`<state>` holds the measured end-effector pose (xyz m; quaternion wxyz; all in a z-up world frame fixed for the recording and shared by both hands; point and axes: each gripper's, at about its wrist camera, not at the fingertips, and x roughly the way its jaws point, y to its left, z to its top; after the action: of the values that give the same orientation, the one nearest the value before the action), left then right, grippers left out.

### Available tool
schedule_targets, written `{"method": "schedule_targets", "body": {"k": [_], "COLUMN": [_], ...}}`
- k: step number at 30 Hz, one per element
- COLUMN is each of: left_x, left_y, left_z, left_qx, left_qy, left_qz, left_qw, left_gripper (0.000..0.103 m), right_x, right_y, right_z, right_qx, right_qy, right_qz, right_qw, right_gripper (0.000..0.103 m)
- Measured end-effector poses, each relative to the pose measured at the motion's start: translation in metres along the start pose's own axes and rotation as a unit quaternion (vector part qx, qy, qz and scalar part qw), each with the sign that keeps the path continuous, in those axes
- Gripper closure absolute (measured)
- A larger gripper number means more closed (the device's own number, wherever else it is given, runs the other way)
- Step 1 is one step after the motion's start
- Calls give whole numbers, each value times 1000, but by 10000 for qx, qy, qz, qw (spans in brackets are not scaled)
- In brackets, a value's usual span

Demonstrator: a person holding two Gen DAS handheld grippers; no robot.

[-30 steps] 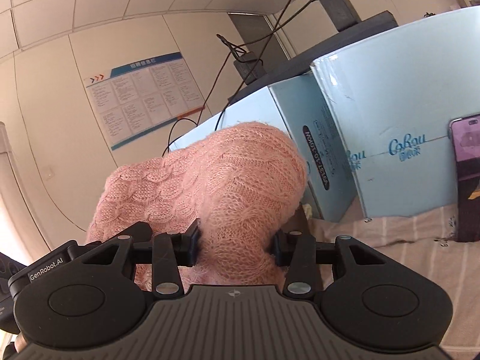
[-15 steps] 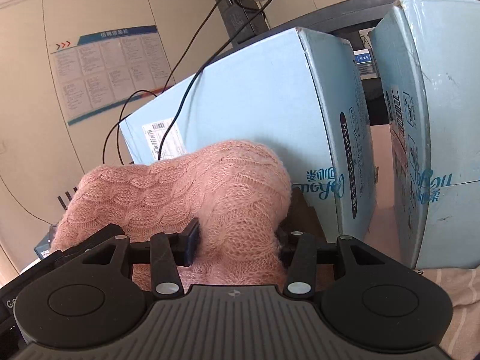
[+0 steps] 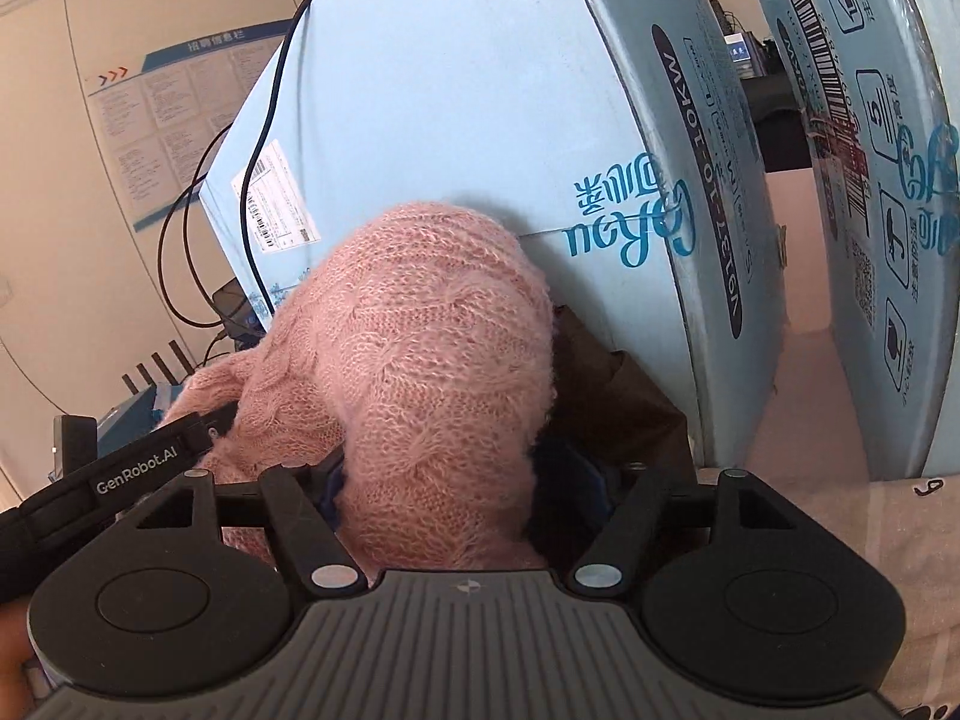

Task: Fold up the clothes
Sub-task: 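Lift the folded sweater with both grippers and place it on the brown garment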

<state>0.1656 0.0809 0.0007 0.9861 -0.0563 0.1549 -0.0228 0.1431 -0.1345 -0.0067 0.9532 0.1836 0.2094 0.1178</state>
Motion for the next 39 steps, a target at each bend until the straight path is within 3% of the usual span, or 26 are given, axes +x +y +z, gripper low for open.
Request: {"method": "schedule_targets", "body": {"k": [7,10,13,18,28,32,35,39], "left_x": [-20,-39,-59,-91,-151,-172,-188,-202], "left_y": [-1,-2,-3,-5,-30,-39,-46,-57], "left_z": [-7,-3,3,8,5,5,3,-1], "left_qx": [118,91,50,-4,131,92,-4,0], "left_qy": [-664,-894,-1107,-1343,-582,-297,-181,-149], "left_qz": [133,208,287,421,461,528,611,892], "left_qw": [9976,9957,9934,9900,9972,9981,9980,9959], "left_gripper": [0,0,0,0,0,0,0,0], "right_x": [-5,-11,-18,-43,-118,-142,-159,-180], "right_y": [0,5,10,16,27,23,19,17], "right_z": [-2,-1,1,4,0,-2,-5,-14], "right_qx": [-84,-178,-273,-336,-715,-389,-351,-745], "right_qy": [-82,-105,-127,-305,-378,204,401,210], "right_qz": [17,-116,-248,-606,-809,-1088,-1010,-691], "right_qw": [9999,9997,9992,9971,9934,9931,9935,9946], "right_gripper": [34,17,6,0,0,0,0,0]}}
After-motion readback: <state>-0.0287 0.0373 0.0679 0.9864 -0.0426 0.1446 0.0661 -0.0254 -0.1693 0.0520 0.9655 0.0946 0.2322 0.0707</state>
